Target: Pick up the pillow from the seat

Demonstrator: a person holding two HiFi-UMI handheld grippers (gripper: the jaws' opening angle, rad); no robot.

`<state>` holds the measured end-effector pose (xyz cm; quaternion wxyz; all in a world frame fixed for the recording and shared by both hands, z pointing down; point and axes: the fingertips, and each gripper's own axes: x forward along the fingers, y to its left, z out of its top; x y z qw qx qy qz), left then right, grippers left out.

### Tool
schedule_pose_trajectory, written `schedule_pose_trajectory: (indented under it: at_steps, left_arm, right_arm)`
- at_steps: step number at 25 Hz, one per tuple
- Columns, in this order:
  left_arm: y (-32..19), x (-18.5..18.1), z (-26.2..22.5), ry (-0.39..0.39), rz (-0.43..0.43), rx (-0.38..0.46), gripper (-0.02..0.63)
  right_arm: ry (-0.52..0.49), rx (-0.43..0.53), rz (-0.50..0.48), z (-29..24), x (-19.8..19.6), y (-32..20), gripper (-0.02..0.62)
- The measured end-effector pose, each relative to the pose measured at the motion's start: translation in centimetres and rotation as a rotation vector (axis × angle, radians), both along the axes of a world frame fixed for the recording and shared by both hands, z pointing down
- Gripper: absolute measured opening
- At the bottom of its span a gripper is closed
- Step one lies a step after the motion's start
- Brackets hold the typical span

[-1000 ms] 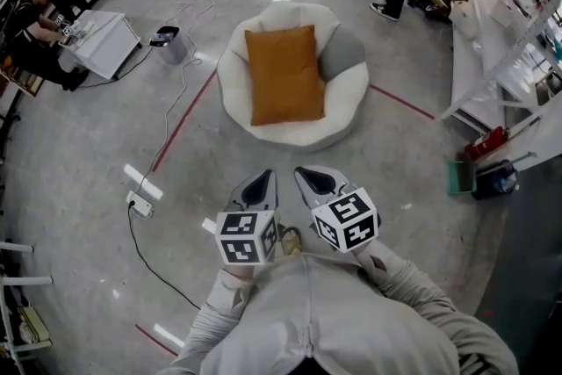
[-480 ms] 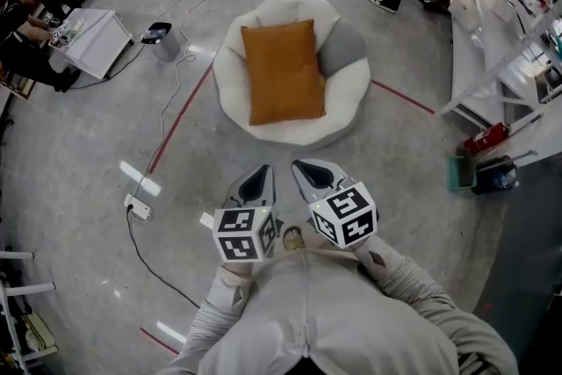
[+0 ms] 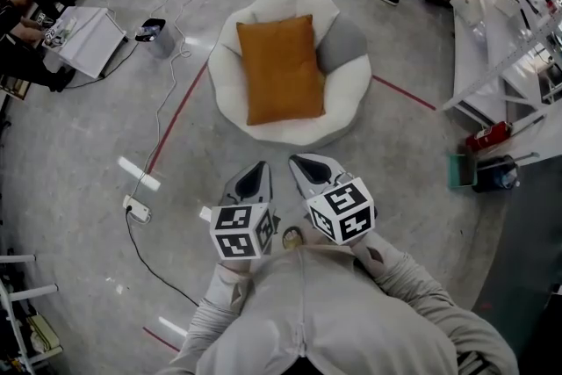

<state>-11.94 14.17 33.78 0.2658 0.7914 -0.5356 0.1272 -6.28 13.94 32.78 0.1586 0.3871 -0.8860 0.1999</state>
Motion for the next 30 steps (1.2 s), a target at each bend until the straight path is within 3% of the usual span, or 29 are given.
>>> schedule_pose_trajectory:
  at_steps: [30]
  left_arm:
    - [-26.6,1.6,1.9,-0.007,-0.106,-0.092,0.005]
  right_arm:
    - [0.068,-0.062,-0.072,1.4,4.0,-27.9,0.0]
